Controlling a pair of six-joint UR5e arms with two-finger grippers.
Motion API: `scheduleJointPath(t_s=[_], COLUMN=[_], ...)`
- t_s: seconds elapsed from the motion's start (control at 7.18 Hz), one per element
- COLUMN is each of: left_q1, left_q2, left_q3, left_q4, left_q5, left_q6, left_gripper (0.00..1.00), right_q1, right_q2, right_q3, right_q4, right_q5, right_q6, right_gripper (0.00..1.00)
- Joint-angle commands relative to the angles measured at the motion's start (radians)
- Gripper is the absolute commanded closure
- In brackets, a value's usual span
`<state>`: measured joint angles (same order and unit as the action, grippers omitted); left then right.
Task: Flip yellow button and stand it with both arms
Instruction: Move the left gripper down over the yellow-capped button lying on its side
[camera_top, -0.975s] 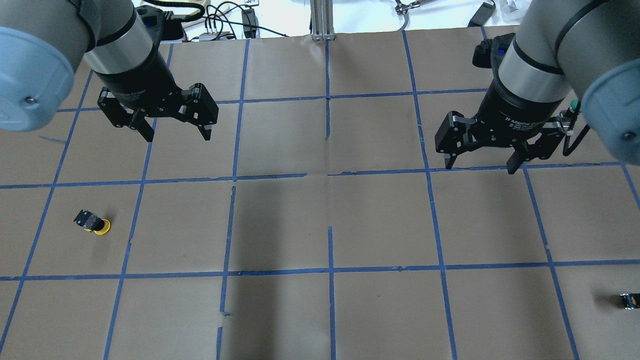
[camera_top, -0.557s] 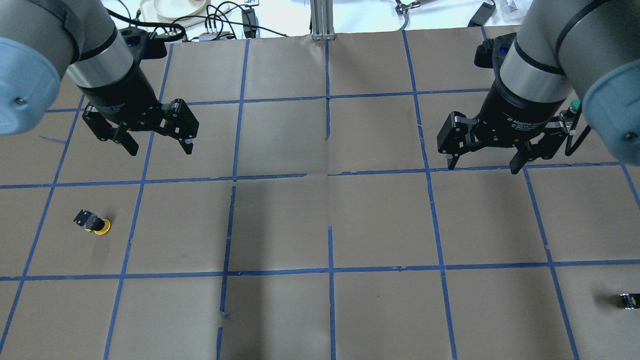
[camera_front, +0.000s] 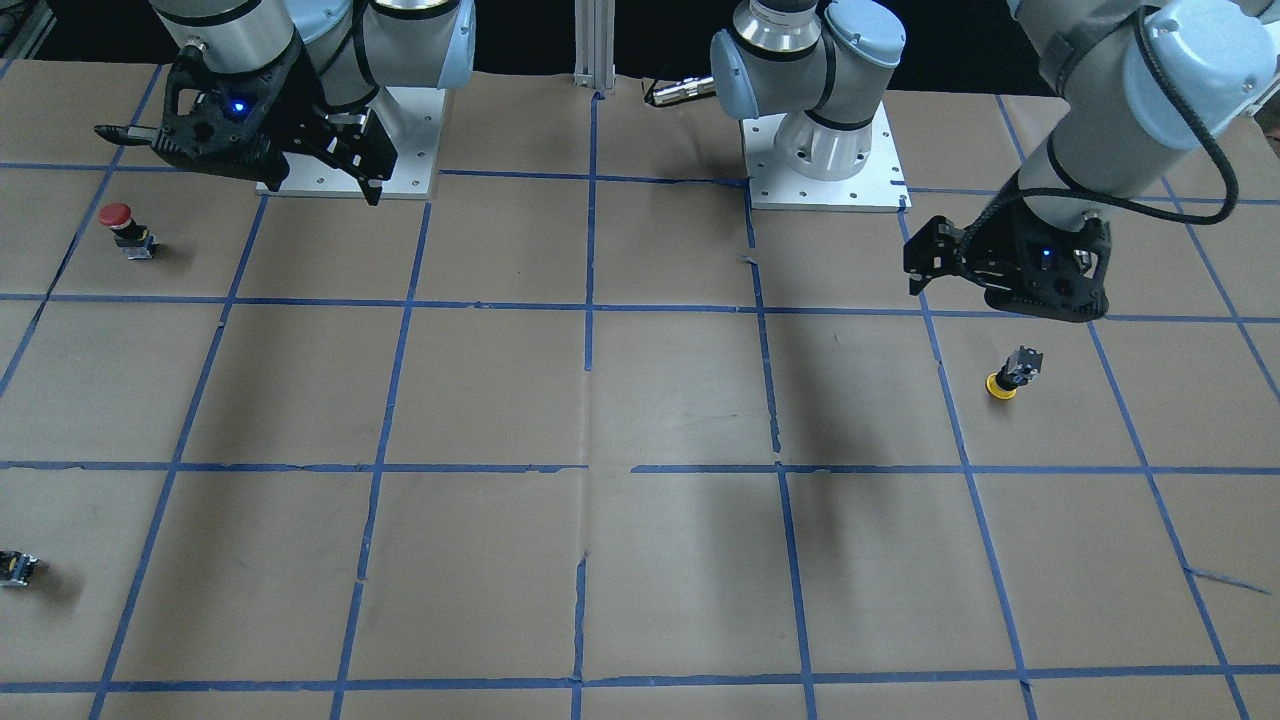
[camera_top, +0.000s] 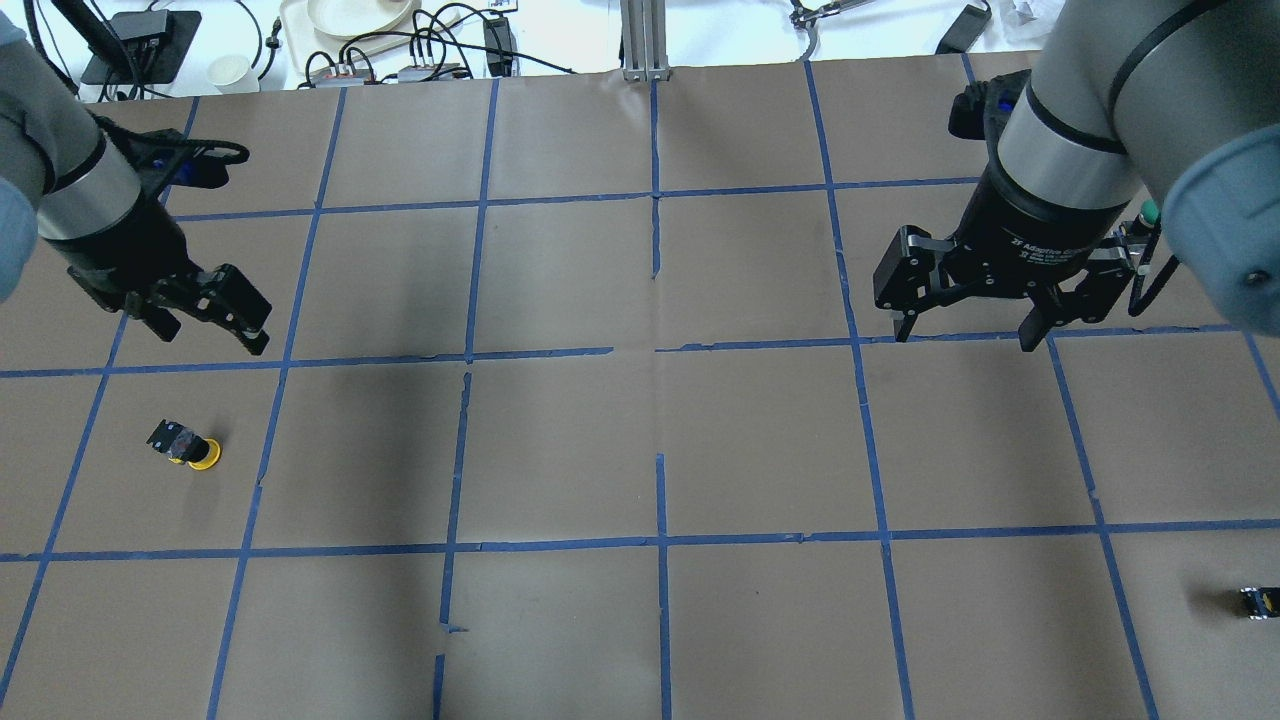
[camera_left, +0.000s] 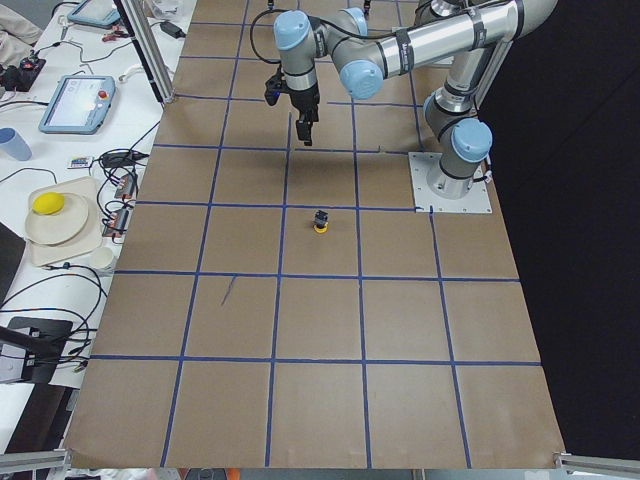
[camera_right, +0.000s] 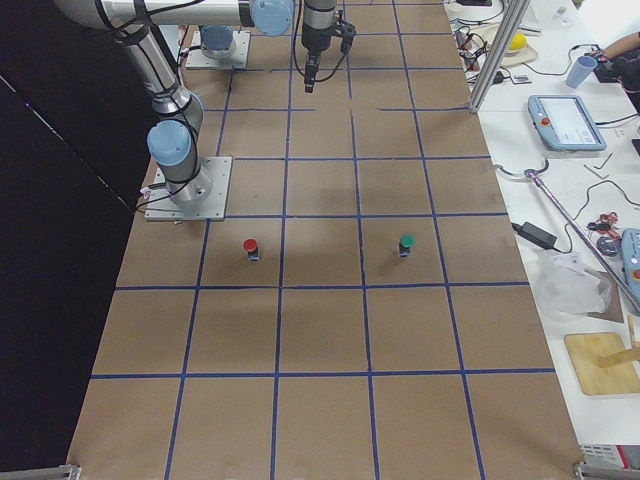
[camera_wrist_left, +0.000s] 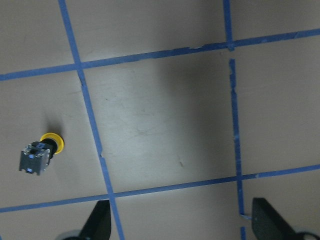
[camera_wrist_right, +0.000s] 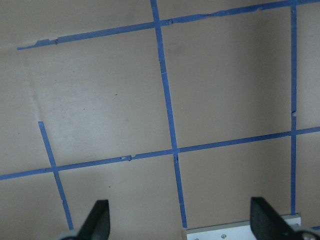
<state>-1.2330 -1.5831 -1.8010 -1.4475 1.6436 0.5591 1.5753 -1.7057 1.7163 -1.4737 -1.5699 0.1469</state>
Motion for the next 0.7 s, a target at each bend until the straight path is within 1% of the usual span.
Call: scheduleJointPath(t_s=[0.0,0.14,0.28,0.42,0.56], left_q1=[0.116,0.177,0.260,0.298,0.303], left_q2=[-0.006,-0.032,-0.084,-0.128,-0.158], left_q3=[-0.137,-0.187,-0.185,-0.198,-0.204], left_q4=[0.222,0.321,0.334,0.337,0.370], left_q5=[0.009,0.005,-0.001,-0.034,-0.036], left_q6=[0.263,0.353,0.414,0.515,0.572], left_gripper=[0.01,0.00,0.01,0.01,0.01], right_q1=[0.000,0.000,0.000,0.000,0.000], right_q2=[-0.003,-0.003,-0.002,-0.003,-0.002], right_q3=[0.002,0.002,0.002,0.002,0.002], right_q4=[0.000,-0.002,-0.005,-0.002,-0.013], right_q5=[-0.001,-0.001,-0.001,-0.001,-0.001], right_q6=[0.000,0.000,0.000,0.000,0.000], right_gripper=[0.00,0.00,0.00,0.00,0.00])
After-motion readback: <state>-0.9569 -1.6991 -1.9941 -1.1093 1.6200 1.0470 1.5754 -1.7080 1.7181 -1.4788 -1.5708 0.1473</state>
